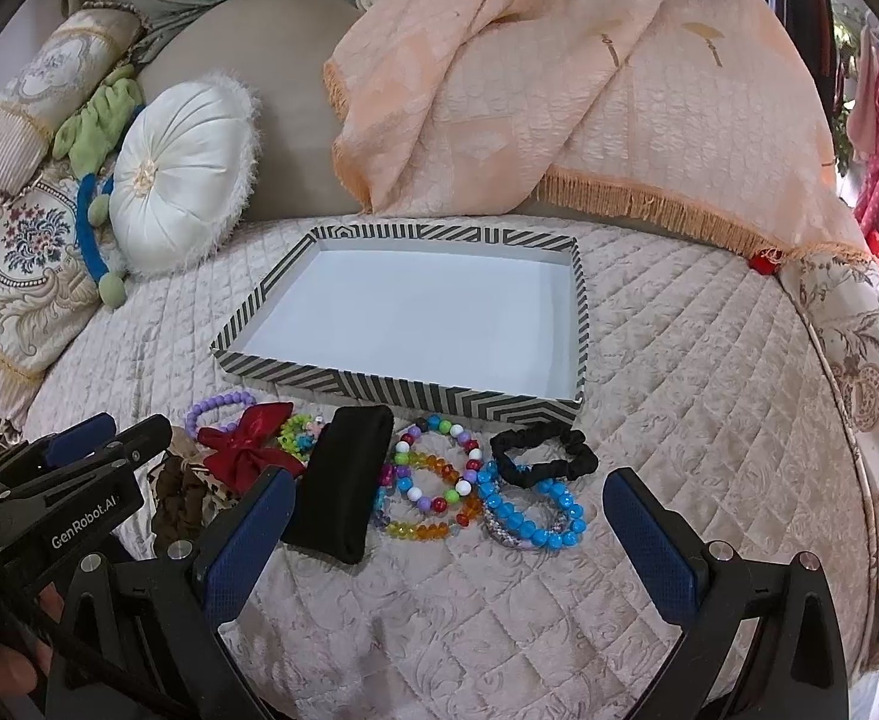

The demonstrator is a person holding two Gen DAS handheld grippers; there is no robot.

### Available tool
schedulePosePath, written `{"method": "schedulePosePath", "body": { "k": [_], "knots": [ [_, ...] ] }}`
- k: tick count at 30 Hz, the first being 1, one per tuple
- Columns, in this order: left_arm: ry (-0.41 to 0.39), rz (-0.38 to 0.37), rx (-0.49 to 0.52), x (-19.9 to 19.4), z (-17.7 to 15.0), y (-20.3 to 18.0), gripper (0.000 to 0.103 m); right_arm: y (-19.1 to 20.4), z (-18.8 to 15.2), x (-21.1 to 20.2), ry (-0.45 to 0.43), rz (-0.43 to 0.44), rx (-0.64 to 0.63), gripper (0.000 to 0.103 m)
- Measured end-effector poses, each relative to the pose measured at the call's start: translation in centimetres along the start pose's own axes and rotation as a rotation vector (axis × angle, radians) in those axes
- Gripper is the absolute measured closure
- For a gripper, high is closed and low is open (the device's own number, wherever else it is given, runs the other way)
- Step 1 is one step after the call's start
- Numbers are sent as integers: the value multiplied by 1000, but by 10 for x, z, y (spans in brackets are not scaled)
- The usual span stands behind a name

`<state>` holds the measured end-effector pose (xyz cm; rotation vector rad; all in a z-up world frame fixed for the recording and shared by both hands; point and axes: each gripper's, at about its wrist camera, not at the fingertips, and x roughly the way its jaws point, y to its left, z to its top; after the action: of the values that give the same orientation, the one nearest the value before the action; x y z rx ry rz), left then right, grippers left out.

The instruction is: Organize jewelry

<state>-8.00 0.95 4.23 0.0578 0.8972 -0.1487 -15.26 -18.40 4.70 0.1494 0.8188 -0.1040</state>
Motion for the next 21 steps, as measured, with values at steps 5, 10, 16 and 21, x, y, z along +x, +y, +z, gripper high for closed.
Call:
{"method": "schedulePosePath", "body": {
  "k": [5,10,16,21],
  "knots": [
    [0,1,2,0,0,0,52,0,0,1,3,1,-3,0],
    [2,0,2,0,0,1,52,0,0,2,6,2,-5,0],
    [3,0,2,1,0,2,52,0,0,3,11,8,-2,0],
    [4,0,3,1,0,2,52,0,0,4,15,12,-8,0]
  ]
}}
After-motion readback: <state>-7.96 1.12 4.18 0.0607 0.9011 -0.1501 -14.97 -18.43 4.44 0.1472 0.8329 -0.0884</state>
